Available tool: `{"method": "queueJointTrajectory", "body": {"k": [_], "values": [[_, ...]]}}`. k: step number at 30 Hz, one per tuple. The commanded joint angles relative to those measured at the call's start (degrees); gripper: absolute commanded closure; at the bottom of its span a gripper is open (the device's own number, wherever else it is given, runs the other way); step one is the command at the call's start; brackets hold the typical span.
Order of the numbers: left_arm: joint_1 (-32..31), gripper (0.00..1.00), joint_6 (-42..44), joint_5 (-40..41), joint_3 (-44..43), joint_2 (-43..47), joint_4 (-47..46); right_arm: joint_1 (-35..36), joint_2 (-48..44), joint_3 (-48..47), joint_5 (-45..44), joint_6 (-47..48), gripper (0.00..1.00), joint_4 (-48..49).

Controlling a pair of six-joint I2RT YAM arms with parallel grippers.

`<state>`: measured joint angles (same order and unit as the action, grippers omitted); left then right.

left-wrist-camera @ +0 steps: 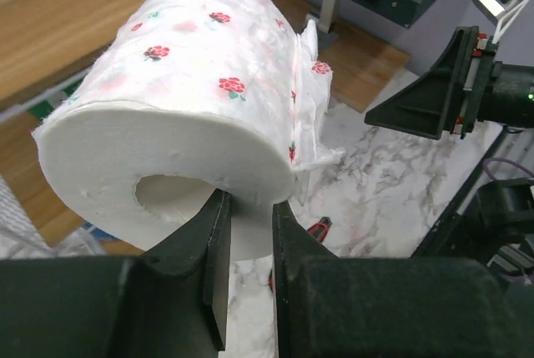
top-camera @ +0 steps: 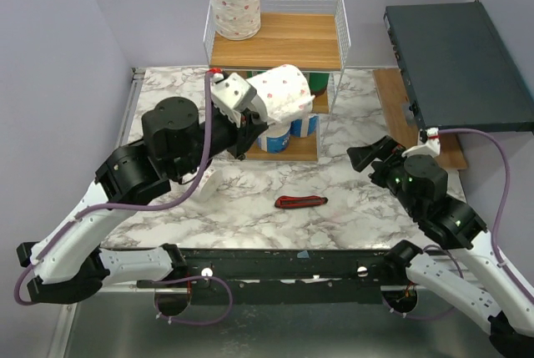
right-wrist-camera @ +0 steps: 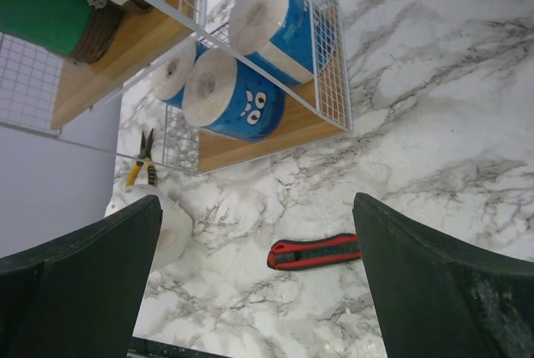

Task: Place and organize the paper towels onto the shelf
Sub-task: Pick up the paper towel from the center of the board, then place the paper towel on the shelf.

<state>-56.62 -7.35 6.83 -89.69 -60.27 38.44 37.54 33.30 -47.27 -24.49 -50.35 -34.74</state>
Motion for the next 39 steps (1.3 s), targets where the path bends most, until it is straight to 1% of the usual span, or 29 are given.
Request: {"method": "queueJointTrajectory", "body": {"k": [1, 7, 12, 14, 16, 20, 25, 28, 30, 34, 37, 39], "values": [[0.20, 0.97, 8.60, 7.89, -12.61, -5.51, 4.82, 0.29, 2.25, -2.76, 2.18, 3.72, 0.00, 6.72], [0.18, 0.96, 13.44, 10.44, -27.25, -14.00, 7.41, 0.33, 6.31, -6.07, 7.43, 7.82, 0.00, 12.03], [0.19, 0.96, 17.23, 14.34, -39.97, -21.27, 10.83, 0.33, 10.00, -9.14, 9.01, 9.67, 0.00, 14.07], [0.19, 0.96, 18.81, 15.78, -43.57, -23.83, 11.65, 0.31, 10.67, -9.42, 9.41, 9.73, 0.00, 14.75], [0.11, 0.96, 21.06, 17.55, -45.09, -25.26, 11.61, 0.32, 11.06, -9.34, 9.40, 9.88, 0.00, 15.21], [0.11, 0.95, 25.54, 19.82, -44.96, -26.45, 9.94, 0.34, 11.17, -9.38, 7.85, 10.54, 0.00, 15.96], [-0.37, 0.95, 29.40, 20.43, -46.48, -27.54, 10.88, 0.32, 11.92, -10.81, 10.22, 13.69, 0.00, 21.29], [-0.96, 0.95, 29.86, 19.64, -49.84, -28.83, 14.42, 0.34, 13.61, -13.82, 12.46, 15.53, 0.00, 24.21], [-1.45, 0.96, 30.15, 20.01, -49.07, -28.44, 14.67, 0.32, 14.92, -15.97, 15.39, 17.33, 0.00, 26.35], [-1.50, 0.96, 27.82, 18.25, -50.71, -28.11, 16.61, 0.28, 17.56, -20.09, 21.63, 19.75, 0.00, 30.13], [-1.48, 0.96, 27.20, 17.00, -51.22, -28.01, 16.84, 0.34, 18.70, -20.96, 24.04, 22.30, 0.00, 34.09], [-1.43, 0.96, 27.68, 17.32, -51.43, -28.56, 16.72, 0.34, 19.20, -20.19, 23.94, 24.55, 0.00, 38.25]]}}
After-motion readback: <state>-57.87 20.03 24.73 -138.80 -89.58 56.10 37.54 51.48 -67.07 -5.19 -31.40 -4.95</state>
